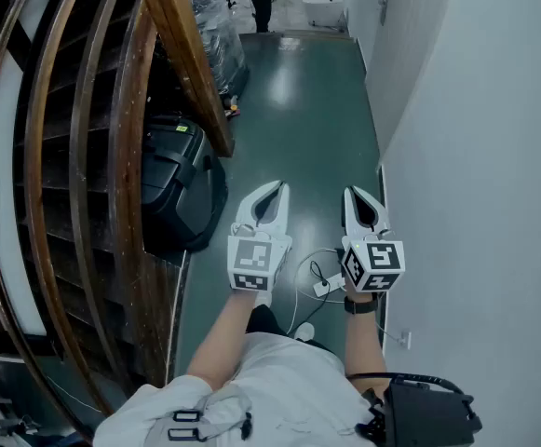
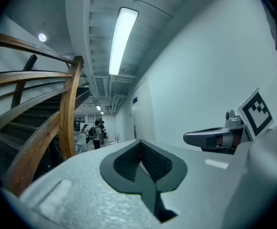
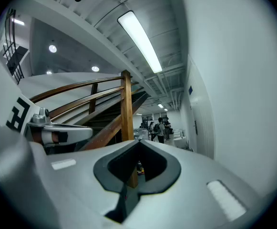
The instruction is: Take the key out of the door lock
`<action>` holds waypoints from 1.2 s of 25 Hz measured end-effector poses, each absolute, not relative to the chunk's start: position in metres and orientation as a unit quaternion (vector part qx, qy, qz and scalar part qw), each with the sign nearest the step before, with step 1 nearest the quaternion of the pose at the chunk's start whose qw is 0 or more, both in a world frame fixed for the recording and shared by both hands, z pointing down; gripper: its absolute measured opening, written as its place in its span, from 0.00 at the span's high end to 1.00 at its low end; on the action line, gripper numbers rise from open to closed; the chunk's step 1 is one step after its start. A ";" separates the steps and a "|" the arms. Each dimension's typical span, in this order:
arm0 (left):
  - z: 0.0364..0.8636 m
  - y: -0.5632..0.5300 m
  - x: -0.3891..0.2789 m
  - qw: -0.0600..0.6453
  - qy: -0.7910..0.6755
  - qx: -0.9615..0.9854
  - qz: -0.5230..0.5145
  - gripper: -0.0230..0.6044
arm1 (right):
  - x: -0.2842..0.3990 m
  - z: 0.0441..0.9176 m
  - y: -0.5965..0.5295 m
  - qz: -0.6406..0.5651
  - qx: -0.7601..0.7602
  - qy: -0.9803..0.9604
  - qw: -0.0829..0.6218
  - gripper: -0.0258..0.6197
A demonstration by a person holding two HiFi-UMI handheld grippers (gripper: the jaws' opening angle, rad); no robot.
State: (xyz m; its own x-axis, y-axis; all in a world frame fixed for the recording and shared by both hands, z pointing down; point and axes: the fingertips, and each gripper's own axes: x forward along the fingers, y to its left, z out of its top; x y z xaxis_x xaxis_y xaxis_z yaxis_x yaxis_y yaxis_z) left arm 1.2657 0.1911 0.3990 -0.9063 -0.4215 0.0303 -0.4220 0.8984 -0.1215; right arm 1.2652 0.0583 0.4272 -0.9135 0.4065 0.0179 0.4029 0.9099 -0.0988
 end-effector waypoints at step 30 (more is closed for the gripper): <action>0.418 0.302 0.955 -0.009 -0.974 0.225 0.015 0.97 | 0.964 0.423 0.183 0.021 -0.110 -0.994 0.011 0.97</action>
State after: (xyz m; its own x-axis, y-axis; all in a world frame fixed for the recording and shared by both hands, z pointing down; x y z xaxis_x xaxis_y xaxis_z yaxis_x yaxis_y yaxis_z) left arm 0.9553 0.3018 0.4175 -0.8990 -0.4379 -0.0099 -0.4374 0.8987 -0.0332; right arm 0.9641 0.1832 0.4230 -0.9755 0.2191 0.0173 0.2182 0.9749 -0.0441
